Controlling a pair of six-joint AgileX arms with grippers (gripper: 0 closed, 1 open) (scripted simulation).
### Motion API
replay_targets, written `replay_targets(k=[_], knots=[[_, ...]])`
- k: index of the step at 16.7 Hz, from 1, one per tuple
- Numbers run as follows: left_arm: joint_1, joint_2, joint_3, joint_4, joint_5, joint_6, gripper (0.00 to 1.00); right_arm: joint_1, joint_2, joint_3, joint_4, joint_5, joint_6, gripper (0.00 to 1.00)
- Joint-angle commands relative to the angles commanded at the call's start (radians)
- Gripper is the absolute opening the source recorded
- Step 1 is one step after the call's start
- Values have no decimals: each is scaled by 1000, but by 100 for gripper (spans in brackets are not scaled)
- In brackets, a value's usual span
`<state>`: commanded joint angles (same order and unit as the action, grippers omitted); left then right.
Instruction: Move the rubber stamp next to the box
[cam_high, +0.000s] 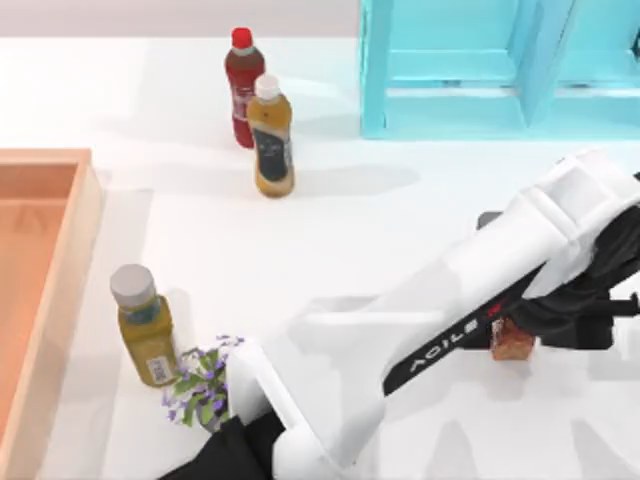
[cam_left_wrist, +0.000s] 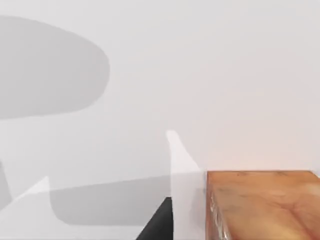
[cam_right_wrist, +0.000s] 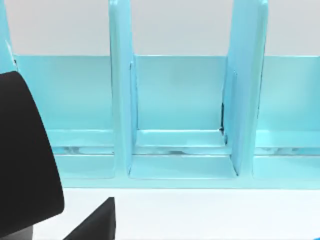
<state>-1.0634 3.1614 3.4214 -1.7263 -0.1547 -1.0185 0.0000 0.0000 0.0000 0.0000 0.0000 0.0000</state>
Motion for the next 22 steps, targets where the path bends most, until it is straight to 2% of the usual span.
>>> replay_targets(k=[6,16,22], knots=[[0,0,0,0,0,0,2,0,0,0,0,0,0,100],[-4,-3,-3,2,0,2,0,0,0,0,0,0,0,100],[-2,-115,-140,27,-2,2,0,0,0,0,0,0,0,100]])
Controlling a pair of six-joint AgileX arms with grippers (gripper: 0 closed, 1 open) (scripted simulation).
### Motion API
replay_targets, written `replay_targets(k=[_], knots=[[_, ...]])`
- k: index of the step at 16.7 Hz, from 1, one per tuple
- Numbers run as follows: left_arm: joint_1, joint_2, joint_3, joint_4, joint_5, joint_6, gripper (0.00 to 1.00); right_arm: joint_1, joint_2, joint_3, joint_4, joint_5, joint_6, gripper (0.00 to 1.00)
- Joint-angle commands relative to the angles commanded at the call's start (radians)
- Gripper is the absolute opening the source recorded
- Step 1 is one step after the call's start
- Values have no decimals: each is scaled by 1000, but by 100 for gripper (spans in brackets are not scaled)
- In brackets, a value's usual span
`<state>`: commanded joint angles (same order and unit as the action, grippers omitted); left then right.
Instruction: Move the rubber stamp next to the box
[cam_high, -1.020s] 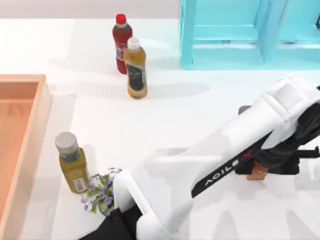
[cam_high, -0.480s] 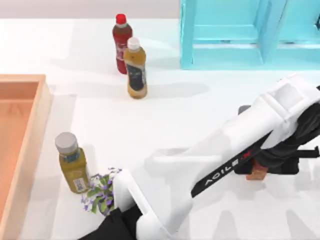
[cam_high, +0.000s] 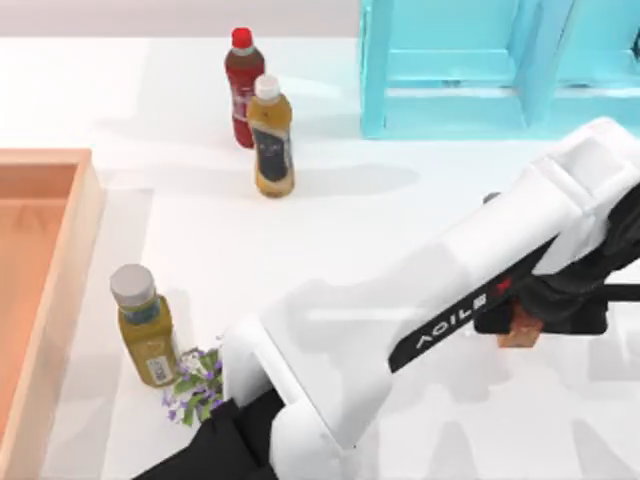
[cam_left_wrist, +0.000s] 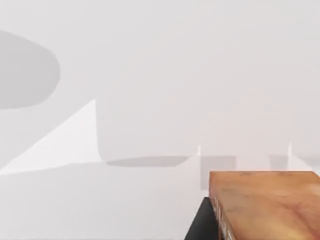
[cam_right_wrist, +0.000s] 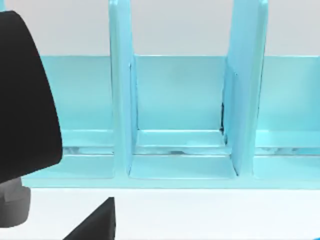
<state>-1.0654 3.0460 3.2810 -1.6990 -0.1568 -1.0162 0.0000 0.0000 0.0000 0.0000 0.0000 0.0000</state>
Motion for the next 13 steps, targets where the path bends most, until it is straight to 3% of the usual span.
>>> replay_targets(k=[6,13], knots=[[-1,-115,-143,24,-2,-1,0,0,0,0,0,0,0,100],[17,-144,-180,35,-2,16,0,0,0,0,0,0,0,100]])
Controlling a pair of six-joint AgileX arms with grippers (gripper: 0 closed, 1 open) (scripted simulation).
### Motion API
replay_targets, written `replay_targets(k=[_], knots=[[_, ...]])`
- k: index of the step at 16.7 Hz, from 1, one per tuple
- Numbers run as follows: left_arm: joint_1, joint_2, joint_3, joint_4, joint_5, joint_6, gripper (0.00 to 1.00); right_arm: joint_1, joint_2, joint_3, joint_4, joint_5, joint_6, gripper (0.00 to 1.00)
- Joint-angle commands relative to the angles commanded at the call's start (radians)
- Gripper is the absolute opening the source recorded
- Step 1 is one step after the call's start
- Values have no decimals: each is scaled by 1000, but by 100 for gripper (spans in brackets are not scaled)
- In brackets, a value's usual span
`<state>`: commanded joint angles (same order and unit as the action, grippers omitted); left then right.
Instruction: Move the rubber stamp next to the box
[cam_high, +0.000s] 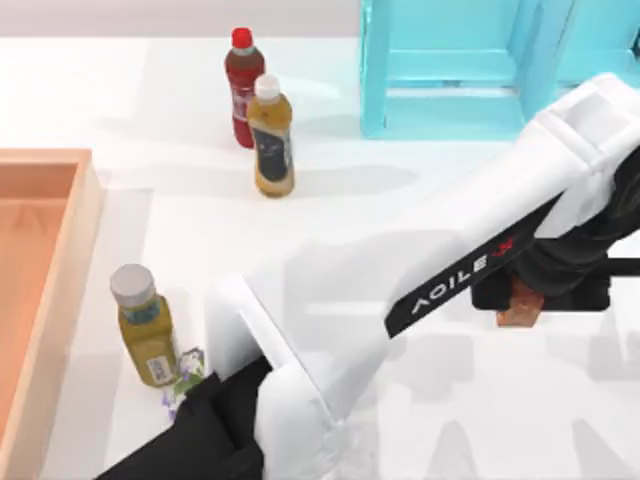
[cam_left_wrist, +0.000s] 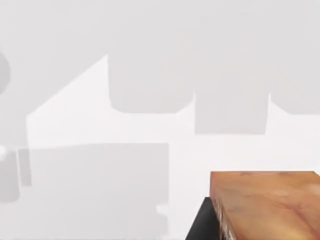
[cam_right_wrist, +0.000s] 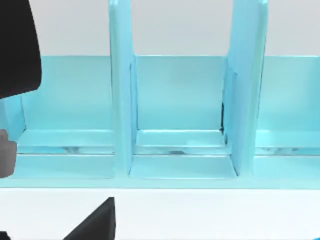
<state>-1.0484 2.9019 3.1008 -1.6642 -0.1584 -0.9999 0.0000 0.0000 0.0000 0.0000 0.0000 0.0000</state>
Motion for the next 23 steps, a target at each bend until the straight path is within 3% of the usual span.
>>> replay_targets(k=[6,18,23], knots=[[173,-241,-321,116,6,152,0,0,0,0,0,0,0,100],[674,-975,-1393,461,80,652,0,0,0,0,0,0,0,100],[777,-1134,-1582,537,115,758,0,0,0,0,0,0,0,100]])
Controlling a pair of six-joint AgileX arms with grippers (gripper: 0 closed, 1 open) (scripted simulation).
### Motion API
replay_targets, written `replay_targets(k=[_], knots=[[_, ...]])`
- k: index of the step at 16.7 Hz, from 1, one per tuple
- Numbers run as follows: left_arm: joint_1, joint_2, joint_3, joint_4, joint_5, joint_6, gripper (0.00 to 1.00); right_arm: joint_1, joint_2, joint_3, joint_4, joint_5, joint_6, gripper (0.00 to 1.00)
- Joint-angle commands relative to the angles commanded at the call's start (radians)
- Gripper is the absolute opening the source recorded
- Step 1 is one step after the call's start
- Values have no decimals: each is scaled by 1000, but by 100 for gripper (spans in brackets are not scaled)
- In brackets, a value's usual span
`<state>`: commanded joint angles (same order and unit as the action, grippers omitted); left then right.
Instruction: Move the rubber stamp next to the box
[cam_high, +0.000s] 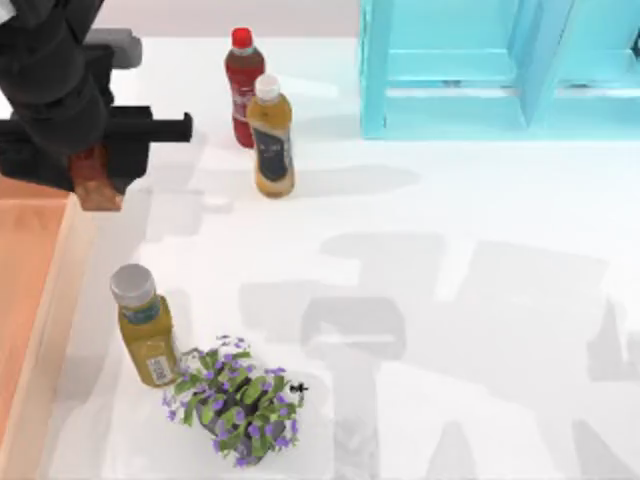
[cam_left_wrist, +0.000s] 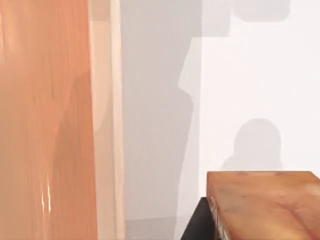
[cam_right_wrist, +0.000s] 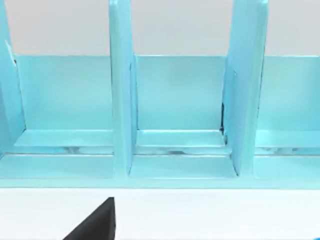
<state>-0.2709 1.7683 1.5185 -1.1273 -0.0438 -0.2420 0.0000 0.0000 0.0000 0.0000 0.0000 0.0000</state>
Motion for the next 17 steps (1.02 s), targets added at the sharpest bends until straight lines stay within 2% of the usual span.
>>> replay_targets(k=[7,14,17], knots=[[0,2,-14,15,-1,5,0,0,0,0,0,0,0,100],[11,55,-151,209,3,13,0,0,0,0,0,0,0,100],[13,65,-175,243,4,14,0,0,0,0,0,0,0,100]])
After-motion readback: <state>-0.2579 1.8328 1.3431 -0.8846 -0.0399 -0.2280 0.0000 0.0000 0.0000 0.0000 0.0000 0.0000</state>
